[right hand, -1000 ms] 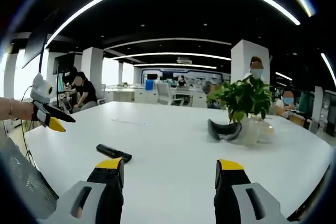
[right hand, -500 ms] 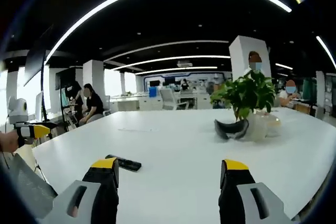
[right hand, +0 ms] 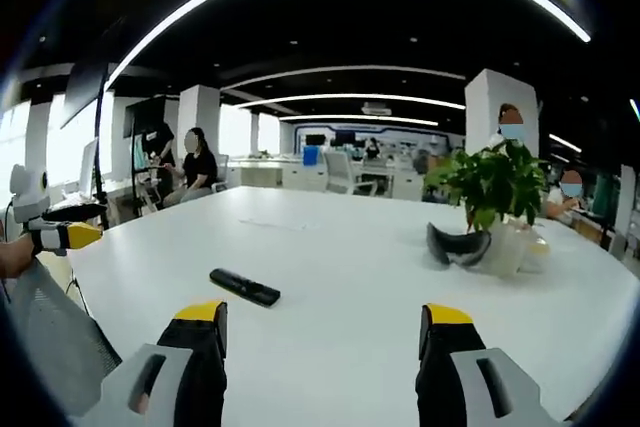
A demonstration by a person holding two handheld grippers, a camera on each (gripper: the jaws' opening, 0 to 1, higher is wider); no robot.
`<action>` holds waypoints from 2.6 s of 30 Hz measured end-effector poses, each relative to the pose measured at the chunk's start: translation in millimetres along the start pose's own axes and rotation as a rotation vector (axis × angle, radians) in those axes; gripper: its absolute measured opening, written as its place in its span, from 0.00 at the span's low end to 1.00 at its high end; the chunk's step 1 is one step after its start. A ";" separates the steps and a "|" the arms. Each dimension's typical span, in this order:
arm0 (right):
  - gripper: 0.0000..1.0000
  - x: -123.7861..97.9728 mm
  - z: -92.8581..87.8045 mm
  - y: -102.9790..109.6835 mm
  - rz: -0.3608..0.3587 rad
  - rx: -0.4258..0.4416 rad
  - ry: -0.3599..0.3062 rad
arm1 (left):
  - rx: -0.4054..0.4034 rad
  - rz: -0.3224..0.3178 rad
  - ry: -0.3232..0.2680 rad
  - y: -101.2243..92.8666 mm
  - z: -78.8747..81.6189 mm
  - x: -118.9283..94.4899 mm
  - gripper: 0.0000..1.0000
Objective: Press the specified remote control buttons in sequence, fully releasing each button before pressing the next.
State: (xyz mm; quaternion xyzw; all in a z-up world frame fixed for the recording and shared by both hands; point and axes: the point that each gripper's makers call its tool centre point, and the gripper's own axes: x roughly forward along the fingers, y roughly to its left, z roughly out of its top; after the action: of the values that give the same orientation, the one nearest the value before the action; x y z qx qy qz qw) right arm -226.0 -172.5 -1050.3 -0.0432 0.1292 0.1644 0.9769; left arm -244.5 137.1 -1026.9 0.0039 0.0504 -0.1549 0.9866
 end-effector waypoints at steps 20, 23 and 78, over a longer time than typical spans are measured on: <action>0.77 0.3 -0.7 -6.5 -0.014 0.015 -0.014 | -0.019 0.005 -0.011 0.3 0.4 -0.9 1.00; 0.77 0.0 0.7 -4.5 -0.010 0.008 -0.017 | -0.029 -0.001 0.011 0.2 -3.8 -0.9 1.00; 0.30 -3.3 -52.3 -0.7 0.054 -0.071 0.280 | 0.513 -0.892 0.901 -44.3 -132.2 182.0 0.33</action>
State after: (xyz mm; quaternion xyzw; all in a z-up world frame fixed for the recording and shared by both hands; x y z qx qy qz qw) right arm -241.2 -180.9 -1099.7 -0.0970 0.2596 0.1876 0.9423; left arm -98.7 42.5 -1176.4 0.2807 0.4145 -0.5368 0.6792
